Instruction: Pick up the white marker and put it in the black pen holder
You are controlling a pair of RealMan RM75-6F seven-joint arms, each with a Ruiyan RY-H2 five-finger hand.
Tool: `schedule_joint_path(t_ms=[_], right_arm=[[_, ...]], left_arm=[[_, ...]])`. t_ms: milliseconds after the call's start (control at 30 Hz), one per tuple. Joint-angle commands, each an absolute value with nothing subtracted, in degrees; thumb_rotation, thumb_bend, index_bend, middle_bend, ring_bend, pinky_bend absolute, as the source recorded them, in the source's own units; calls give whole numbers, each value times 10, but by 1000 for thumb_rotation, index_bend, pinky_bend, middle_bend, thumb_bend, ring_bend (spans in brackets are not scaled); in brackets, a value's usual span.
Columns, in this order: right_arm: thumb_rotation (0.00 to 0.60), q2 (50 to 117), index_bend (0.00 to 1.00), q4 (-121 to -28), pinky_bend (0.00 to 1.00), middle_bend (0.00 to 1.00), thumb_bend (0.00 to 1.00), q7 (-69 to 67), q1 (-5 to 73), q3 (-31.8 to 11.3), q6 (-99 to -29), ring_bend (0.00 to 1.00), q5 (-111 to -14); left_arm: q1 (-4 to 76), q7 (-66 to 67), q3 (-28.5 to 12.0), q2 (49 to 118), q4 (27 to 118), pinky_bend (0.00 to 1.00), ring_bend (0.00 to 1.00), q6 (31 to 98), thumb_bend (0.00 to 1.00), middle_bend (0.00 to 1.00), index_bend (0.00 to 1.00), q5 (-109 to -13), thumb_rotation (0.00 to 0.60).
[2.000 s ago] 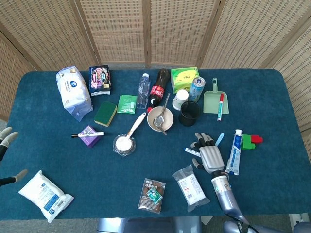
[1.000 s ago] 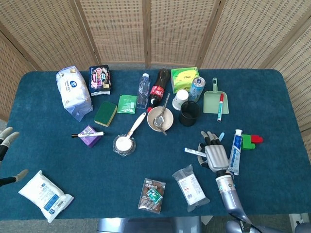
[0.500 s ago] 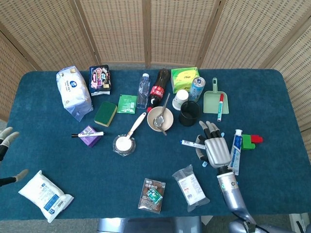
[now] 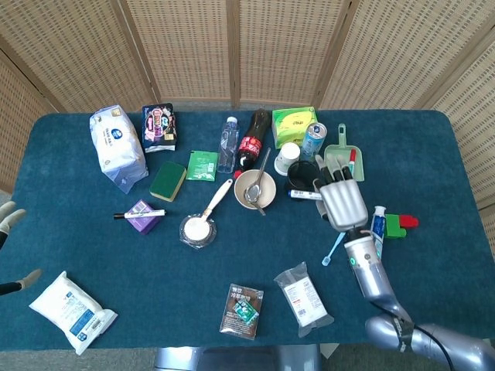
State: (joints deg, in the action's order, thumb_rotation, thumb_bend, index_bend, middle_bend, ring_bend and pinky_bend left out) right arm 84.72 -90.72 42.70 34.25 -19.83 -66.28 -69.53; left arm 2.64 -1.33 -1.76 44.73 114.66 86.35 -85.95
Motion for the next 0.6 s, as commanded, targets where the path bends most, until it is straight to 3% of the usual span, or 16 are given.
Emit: schedule_joint_path(t_ms=[33, 167, 600], right_arm=[[600, 826, 573, -904, 147, 53, 496, 496, 382, -214, -642, 0, -678], [600, 807, 578, -885, 149, 55, 502, 578, 420, -220, -620, 0, -645], [600, 822, 575, -822, 150, 62, 509, 736, 481, -154, -611, 0, -599]], left_arm=[[26, -18, -18, 447, 1146, 0, 0, 863, 60, 0, 110, -859, 600], [27, -25, -19, 444, 1145, 0, 0, 863, 59, 0, 110, -858, 600], [28, -38, -18, 440, 1145, 0, 0, 860, 60, 0, 110, -860, 600]])
